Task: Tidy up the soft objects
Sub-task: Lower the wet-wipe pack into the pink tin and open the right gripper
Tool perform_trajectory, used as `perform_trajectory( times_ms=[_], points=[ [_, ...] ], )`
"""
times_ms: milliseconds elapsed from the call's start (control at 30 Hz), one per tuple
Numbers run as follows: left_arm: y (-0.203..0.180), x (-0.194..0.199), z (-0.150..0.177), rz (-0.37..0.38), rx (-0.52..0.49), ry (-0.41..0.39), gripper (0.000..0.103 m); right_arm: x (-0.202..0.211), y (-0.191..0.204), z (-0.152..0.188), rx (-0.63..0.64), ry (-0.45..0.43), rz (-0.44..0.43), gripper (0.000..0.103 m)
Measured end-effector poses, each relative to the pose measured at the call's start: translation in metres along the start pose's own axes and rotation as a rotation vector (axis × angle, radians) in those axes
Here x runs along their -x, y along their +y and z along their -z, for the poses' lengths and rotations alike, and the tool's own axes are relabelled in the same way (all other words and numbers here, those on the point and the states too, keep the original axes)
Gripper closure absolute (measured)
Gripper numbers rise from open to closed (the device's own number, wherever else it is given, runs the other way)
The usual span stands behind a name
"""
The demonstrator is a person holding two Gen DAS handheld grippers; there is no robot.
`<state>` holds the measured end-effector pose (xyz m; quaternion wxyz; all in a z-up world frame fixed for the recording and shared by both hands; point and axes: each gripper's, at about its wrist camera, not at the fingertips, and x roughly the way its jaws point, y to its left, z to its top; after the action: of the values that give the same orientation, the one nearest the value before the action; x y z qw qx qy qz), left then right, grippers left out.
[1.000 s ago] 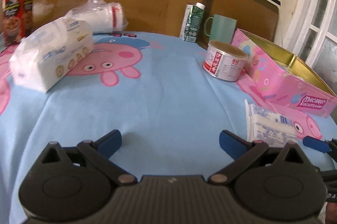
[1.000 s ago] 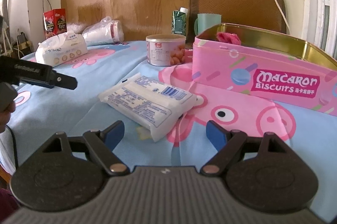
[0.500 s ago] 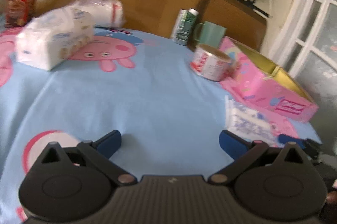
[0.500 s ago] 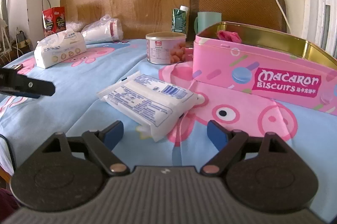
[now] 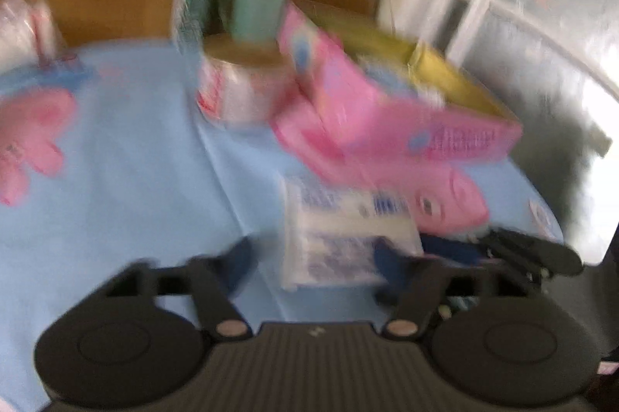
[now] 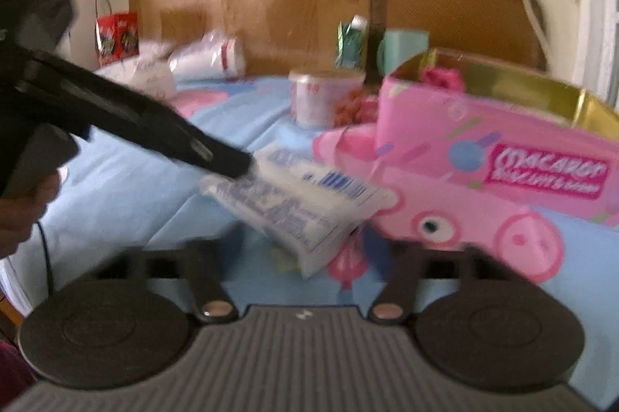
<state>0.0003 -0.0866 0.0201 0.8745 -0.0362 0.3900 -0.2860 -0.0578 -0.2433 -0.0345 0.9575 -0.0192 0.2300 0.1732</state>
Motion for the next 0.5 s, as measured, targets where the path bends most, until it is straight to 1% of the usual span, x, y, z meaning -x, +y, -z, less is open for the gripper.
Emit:
perform_trajectory(
  times_ms=[33, 67, 100, 167, 233, 267, 300, 367, 433, 500],
  points=[
    [-0.006, -0.001, -0.001, 0.011, -0.019, 0.006, 0.049, 0.000, 0.003, 0.000, 0.010, -0.003, -0.002, 0.060],
    [-0.012, -0.001, -0.003, -0.001, -0.037, 0.010, 0.050, 0.001, 0.005, -0.002, 0.017, -0.003, -0.003, 0.061],
    [-0.018, 0.003, -0.004, -0.007, -0.056, -0.009, 0.050, 0.004, 0.005, -0.003, 0.021, -0.014, -0.002, 0.064],
    [-0.029, 0.015, -0.011, 0.009, -0.084, -0.063, 0.050, 0.015, 0.003, -0.008, 0.020, -0.079, 0.014, 0.064],
    [-0.040, 0.028, -0.023, 0.034, -0.112, -0.133, 0.050, 0.030, -0.003, -0.016, 0.015, -0.157, 0.038, 0.064],
    [-0.046, 0.032, -0.031, 0.046, -0.127, -0.164, 0.048, 0.038, -0.008, -0.022, 0.010, -0.200, 0.053, 0.064],
    [-0.052, 0.033, -0.039, 0.060, -0.142, -0.188, 0.046, 0.043, -0.014, -0.027, 0.007, -0.234, 0.072, 0.063],
    [-0.064, 0.025, -0.056, 0.078, -0.164, -0.209, 0.045, 0.049, -0.026, -0.038, 0.011, -0.281, 0.136, 0.063],
    [-0.078, 0.008, -0.071, 0.093, -0.193, -0.227, 0.045, 0.047, -0.042, -0.047, 0.007, -0.297, 0.210, 0.063],
    [-0.091, -0.015, -0.086, 0.105, -0.212, -0.225, 0.044, 0.042, -0.064, -0.052, -0.024, -0.299, 0.275, 0.063]
  ],
)
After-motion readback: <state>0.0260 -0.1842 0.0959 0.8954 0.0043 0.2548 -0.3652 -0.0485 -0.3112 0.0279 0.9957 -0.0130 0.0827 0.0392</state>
